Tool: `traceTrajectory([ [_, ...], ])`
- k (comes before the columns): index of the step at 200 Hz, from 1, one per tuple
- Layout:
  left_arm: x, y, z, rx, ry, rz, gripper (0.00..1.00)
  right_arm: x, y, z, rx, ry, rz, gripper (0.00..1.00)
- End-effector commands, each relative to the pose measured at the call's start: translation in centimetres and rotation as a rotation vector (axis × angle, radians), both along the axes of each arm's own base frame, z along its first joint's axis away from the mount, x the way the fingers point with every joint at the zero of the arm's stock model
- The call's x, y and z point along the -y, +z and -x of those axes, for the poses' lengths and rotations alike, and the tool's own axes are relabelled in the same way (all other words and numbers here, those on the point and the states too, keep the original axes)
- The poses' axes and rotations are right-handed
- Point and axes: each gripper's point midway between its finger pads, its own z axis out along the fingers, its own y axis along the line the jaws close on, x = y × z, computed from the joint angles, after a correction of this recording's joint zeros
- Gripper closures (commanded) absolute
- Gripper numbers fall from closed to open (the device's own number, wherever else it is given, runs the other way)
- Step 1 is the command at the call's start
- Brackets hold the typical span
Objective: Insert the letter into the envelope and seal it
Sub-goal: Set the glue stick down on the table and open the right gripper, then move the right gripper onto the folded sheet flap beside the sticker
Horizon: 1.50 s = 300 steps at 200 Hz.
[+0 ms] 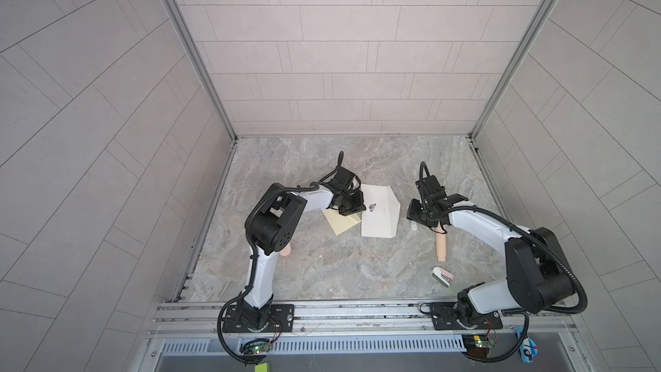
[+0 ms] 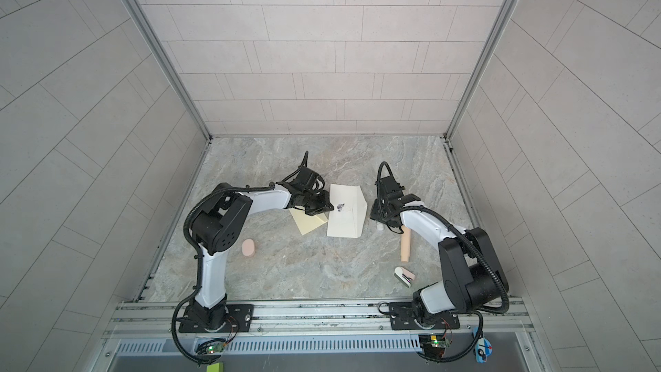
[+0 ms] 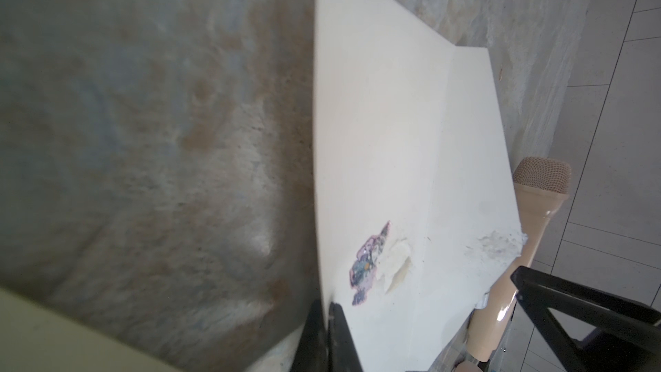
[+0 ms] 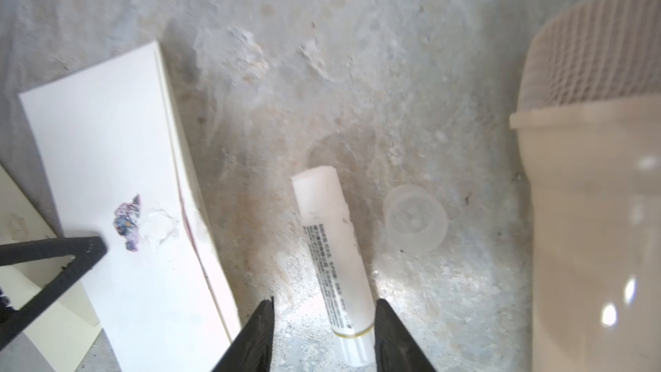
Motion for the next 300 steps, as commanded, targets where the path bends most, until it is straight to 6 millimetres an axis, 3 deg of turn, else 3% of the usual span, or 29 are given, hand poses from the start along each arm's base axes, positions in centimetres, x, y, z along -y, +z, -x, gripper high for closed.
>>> traceTrajectory([
  [1,-0.5,-0.5,0.3,-0.019,0.008,-0.026,1.00,0.4,1.2,-0.5,0.017,0.022,0.041,0.62],
  [15,-0.5,-0.5,0.3,-0.019,0.001,-0.027,1.00,-0.3,1.1,-1.4,0.015,0.045,0.015,0.88],
  [29,-0.5,-0.4,0.3,-0.018,-0.001,-0.029,1.00,-1.1,0.6,-2.1,-0.009,0.076,-0.014,1.00],
  [71,-0.4,-0.1,0.4,-0.014,-0.013,-0.034,1.00,-3.9,-1.0,-3.5,-0.050,0.167,-0.113,1.00],
  [98,-0.3,-0.2,0.4,-0.018,-0.018,-0.035,1.00,-5.8,-0.6,-4.2,-0.032,0.216,-0.194,1.00],
  [128,-0.1,-0.3,0.5,-0.021,-0.027,-0.035,1.00,-7.2,-0.8,-4.2,-0.056,0.257,-0.226,1.00],
  [192,0.4,-0.3,0.7,-0.029,-0.041,-0.039,1.00,-10.0,-3.4,-3.7,-0.191,0.299,-0.309,1.00],
  [249,0.7,-0.2,0.8,-0.028,-0.046,-0.039,1.00,-10.9,-5.9,-2.0,-0.291,0.325,-0.266,1.00],
  [300,0.9,0.0,0.8,-0.012,-0.068,-0.043,1.00,-10.9,-7.4,-1.8,-0.330,0.319,-0.209,1.00],
])
